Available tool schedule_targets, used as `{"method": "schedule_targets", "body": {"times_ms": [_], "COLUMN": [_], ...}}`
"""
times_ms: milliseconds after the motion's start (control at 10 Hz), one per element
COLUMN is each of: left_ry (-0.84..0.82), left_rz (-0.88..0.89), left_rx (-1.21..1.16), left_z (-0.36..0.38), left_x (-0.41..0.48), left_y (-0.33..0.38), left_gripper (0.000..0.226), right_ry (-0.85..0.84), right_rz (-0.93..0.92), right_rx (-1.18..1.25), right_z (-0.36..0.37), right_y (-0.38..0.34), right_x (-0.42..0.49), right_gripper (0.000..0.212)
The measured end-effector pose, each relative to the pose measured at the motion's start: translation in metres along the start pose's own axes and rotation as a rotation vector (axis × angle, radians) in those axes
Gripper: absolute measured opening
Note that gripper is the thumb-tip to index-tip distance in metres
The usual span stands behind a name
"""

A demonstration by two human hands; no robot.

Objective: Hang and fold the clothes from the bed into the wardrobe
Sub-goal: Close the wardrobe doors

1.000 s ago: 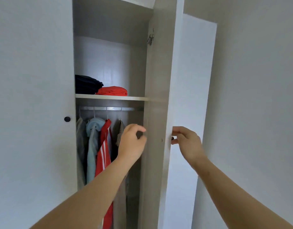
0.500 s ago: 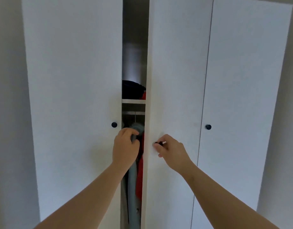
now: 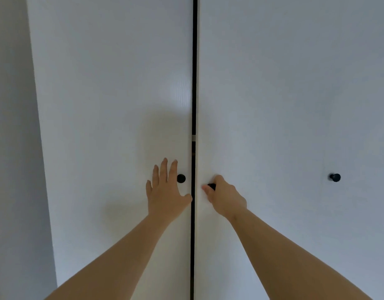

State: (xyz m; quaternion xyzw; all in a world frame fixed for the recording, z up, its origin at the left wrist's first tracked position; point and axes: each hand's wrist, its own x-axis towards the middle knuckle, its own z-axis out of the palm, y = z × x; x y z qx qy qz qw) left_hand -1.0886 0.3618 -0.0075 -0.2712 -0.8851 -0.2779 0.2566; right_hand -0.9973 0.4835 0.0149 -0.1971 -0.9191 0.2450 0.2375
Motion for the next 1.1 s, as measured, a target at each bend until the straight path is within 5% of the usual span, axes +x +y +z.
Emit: {"method": "schedule_targets", "body": {"times_ms": [200, 800, 1100], "left_ry": [-0.056, 0.075, -0.077], "left_rz": [-0.008, -0.031, -0.014], "left_rx": [0.145, 0.191, 0.251], "left_z": [0.027, 0.066, 0.04], "left_x": [0.025, 0.033, 0.025], "left_y": [-0.022, -0.029, -0.021], "left_gripper": [0.121, 0.122, 0.118], "right_ry": [0.044, 0.127, -0.016], "right_rz": [0.038, 0.069, 0.309], "right_rx": [-0.064, -0.13, 0.281], "right_z": [0.016, 0.039, 0.047], "right_y": [-0.004, -0.002, -0.01], "right_x": [0.029, 0.062, 0.061], "right_gripper": [0.023, 0.025, 0.048]}}
